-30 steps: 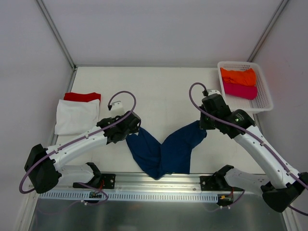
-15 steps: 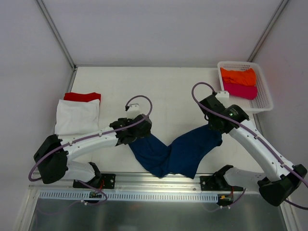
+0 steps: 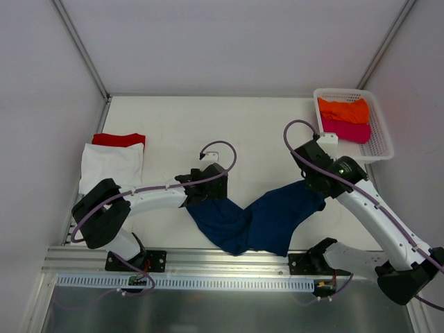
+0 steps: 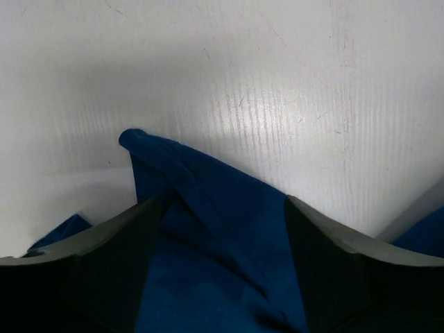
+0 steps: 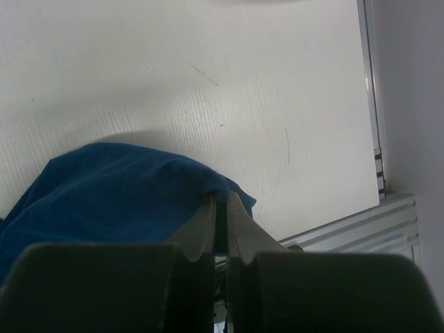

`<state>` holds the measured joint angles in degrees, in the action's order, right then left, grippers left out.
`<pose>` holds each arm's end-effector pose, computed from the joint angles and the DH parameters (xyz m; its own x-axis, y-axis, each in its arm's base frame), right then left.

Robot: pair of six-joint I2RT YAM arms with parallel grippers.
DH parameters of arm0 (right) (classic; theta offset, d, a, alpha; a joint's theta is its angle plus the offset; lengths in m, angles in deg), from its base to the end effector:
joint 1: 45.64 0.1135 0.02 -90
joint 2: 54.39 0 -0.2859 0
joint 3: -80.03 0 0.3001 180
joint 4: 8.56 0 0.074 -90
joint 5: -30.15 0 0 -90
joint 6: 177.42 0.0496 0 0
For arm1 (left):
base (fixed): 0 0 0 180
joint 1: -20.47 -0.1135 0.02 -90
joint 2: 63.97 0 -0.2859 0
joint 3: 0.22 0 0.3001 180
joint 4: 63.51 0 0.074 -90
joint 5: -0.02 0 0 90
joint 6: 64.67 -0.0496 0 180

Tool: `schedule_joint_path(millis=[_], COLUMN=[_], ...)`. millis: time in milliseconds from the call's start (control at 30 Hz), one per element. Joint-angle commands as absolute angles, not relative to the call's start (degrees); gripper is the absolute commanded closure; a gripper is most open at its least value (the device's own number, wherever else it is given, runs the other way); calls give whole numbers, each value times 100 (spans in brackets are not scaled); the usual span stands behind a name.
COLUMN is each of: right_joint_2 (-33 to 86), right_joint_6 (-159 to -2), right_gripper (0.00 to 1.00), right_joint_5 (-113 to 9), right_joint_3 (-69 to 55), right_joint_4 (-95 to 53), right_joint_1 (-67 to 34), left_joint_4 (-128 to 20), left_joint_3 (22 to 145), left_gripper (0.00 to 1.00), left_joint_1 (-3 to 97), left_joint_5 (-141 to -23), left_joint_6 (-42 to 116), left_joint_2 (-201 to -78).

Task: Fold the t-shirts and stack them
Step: Flatten the tshirt out

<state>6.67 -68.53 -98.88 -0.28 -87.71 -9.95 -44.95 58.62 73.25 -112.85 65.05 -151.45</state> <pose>0.1980 0.1038 0.3653 -0.7285 -0.2136 -0.6509 0.0414 0.9347 -0.3531 0.2284 -0.2688 0.1675 -0.7082 -0.0411 -0.7048 0.1579 0.9638 -0.2149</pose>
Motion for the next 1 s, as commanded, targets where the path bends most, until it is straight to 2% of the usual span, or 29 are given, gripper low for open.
schedule_joint_path(millis=[0, 67, 100, 167, 400, 467, 500, 533, 567, 633, 967], right_joint_2=[599, 617, 643, 652, 582, 573, 581, 599, 625, 660, 959], right_joint_6=[-6800, -6809, -6809, -6826, -6879, -6888, -6897, -6914, -6914, -6940, -7011], right_gripper=[96, 96, 96, 95, 95, 96, 96, 95, 95, 95, 96], right_joint_5=[-9993, -9940, -9923, -9905, -9817, -9826, -9826, -9791, -9765, -9694, -9483], right_joint_3=[73, 161, 179, 240, 390, 398, 416, 425, 425, 477, 557], right_joint_4=[-8795, -8689, -8681, -8654, -8566, -8557, -8557, -8531, -8505, -8408, -8153], right_joint_1=[-1039, -1048, -1048, -1039, -1048, -1039, -1039, -1039, -1039, -1039, -1048], left_joint_4=[-4582, -4538, -4521, -4477, -4143, -3985, -3950, -3853, -3826, -3756, -3501], left_joint_3=[6035, 6105, 6123, 6211, 6580, 6589, 6572, 6520, 6484, 6423, 6501], left_gripper=[31, 52, 77, 88, 84, 79, 72, 51, 38, 25, 25], left_joint_1=[7285, 7285, 7285, 7285, 7285, 7285, 7294, 7294, 7294, 7294, 7294], left_joint_5=[-11265, -11344, -11379, -11459, -11713, -11749, -11827, -11871, -11933, -12047, -12127], left_joint_6=[6347, 6391, 6417, 6409, 6426, 6540, 6566, 6636, 6672, 6716, 6866], left_joint_2=[-15291, -15397, -15475, -15616, -16100, -15978, -15916, -15750, -15661, -15538, -15906])
